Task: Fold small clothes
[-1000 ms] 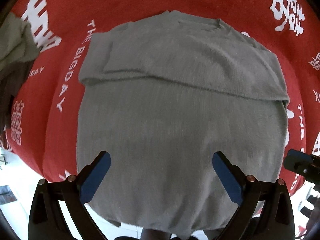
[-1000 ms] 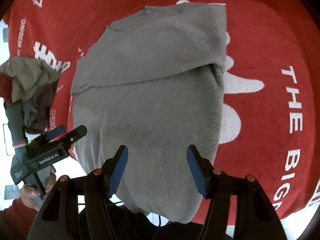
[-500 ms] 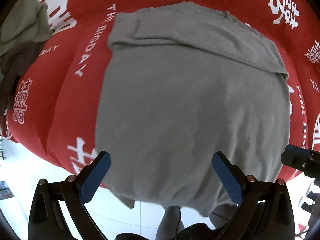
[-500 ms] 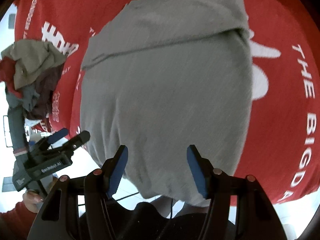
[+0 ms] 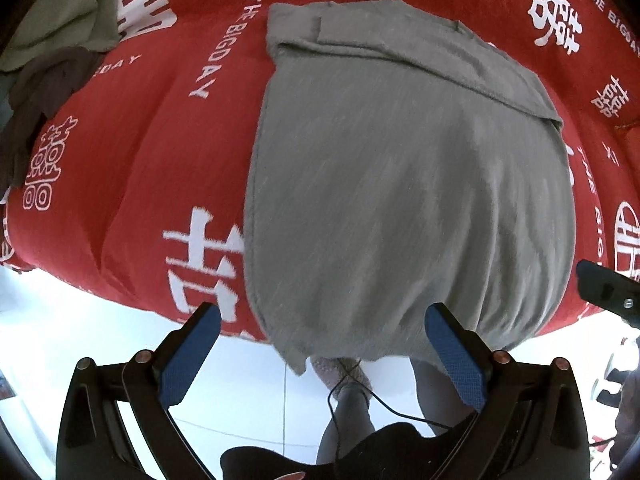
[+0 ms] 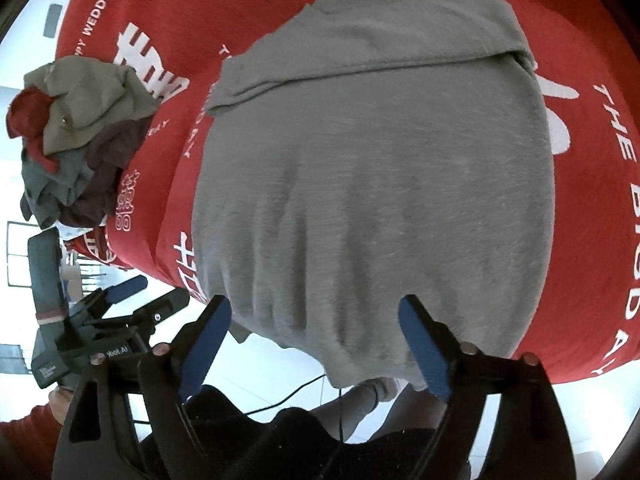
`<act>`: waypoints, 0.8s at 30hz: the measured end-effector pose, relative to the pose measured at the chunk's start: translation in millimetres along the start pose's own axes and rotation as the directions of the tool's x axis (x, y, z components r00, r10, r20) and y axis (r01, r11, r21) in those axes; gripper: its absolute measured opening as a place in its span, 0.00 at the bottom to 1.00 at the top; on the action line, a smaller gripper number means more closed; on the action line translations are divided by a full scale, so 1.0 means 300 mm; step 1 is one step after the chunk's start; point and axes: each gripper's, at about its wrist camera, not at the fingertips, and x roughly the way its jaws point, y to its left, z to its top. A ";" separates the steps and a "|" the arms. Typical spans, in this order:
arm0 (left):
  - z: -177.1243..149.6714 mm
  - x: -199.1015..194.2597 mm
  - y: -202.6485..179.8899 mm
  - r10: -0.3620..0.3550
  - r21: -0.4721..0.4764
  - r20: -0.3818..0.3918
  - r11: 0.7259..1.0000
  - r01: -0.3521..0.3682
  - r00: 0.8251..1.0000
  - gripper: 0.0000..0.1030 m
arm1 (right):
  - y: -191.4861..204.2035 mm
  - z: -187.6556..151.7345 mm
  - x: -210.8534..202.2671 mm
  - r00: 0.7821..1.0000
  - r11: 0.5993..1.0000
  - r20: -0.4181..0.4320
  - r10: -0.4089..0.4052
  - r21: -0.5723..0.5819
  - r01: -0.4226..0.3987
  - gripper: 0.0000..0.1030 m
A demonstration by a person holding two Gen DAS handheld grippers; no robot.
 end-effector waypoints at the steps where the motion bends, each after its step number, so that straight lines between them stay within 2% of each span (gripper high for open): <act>1: -0.011 0.002 0.008 -0.001 0.000 -0.005 1.000 0.001 1.000 0.99 | 0.009 -0.010 0.001 1.000 1.000 0.000 -0.002 0.000 0.002 1.00; 8: -0.075 0.044 0.084 -0.002 -0.046 -0.043 0.999 0.000 0.999 0.99 | 0.022 -0.067 0.002 1.000 1.000 -0.022 -0.020 0.016 0.020 1.00; 10: -0.080 0.069 0.108 0.005 -0.067 -0.062 0.998 -0.009 0.998 0.99 | 0.007 -0.081 0.000 0.999 0.999 -0.034 -0.034 0.022 0.035 1.00; 14: -0.092 0.125 0.167 -0.033 -0.120 -0.090 0.993 0.022 0.995 0.99 | -0.046 -0.092 0.004 0.996 0.997 -0.073 -0.057 0.039 0.060 1.00; 16: -0.100 0.180 0.193 -0.041 -0.156 -0.138 0.988 0.019 0.990 0.99 | -0.088 -0.096 0.014 0.993 0.996 -0.094 -0.064 0.048 0.069 1.00; 20: -0.105 0.251 0.211 -0.085 -0.195 -0.182 0.979 0.049 0.980 0.99 | -0.185 -0.121 0.033 0.992 0.994 -0.125 -0.013 0.103 0.026 1.00; 24: -0.097 0.289 0.172 -0.096 -0.143 -0.186 0.987 0.070 0.978 0.99 | -0.272 -0.157 0.086 0.984 0.984 -0.178 0.031 0.180 0.002 1.00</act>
